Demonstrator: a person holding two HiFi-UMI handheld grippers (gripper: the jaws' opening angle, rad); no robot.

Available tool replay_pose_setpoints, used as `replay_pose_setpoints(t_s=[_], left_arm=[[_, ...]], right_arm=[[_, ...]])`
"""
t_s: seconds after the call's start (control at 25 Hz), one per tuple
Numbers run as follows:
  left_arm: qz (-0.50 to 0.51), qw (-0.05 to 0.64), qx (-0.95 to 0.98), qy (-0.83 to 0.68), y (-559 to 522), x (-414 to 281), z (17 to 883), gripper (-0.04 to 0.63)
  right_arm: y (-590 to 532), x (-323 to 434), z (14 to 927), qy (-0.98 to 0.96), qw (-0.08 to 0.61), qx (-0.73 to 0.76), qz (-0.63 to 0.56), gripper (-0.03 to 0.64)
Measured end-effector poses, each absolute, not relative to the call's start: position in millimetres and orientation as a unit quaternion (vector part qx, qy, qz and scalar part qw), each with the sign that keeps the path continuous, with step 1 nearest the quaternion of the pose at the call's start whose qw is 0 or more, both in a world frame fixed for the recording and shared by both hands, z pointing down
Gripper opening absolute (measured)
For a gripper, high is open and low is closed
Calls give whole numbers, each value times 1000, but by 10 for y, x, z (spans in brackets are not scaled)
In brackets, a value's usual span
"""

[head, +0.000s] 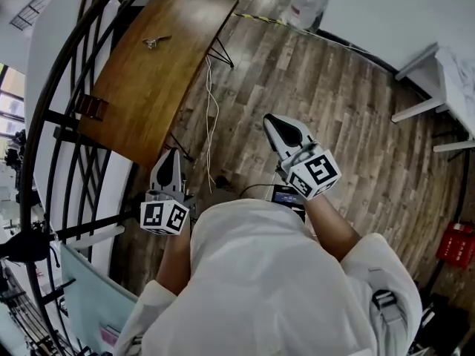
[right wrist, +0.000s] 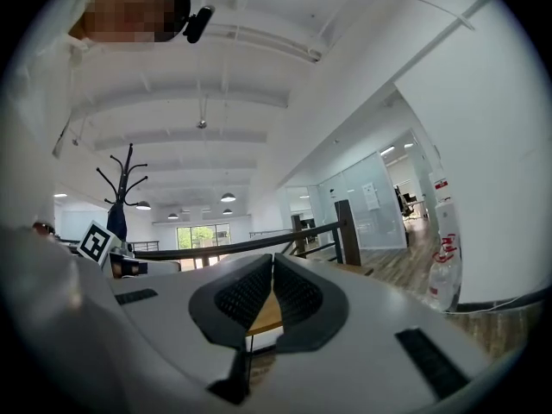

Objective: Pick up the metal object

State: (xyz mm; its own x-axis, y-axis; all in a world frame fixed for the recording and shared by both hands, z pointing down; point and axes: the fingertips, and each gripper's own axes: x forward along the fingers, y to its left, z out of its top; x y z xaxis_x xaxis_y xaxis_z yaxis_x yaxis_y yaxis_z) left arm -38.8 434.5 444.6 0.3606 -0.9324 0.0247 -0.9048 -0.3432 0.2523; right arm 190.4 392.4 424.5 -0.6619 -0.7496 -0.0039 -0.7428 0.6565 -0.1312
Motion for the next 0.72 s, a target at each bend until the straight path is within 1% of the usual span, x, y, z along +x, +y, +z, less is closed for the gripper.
replay_pose_setpoints(t_s=[0.2,0.4,0.72], left_arm=[[-70,116,819,-558,4096,-503,4586,15],[-79,111,821,-554,3659,-687,4638,15],[-91,130,821,-549,2954,-1137,4775,15]], right_arm=[[3783,1822,4424,900,15,-428,-75,25],[3487,1697,4358,890,3,-451,-69,25],[2890,1233,4351,889,-19,-453,-71,25]])
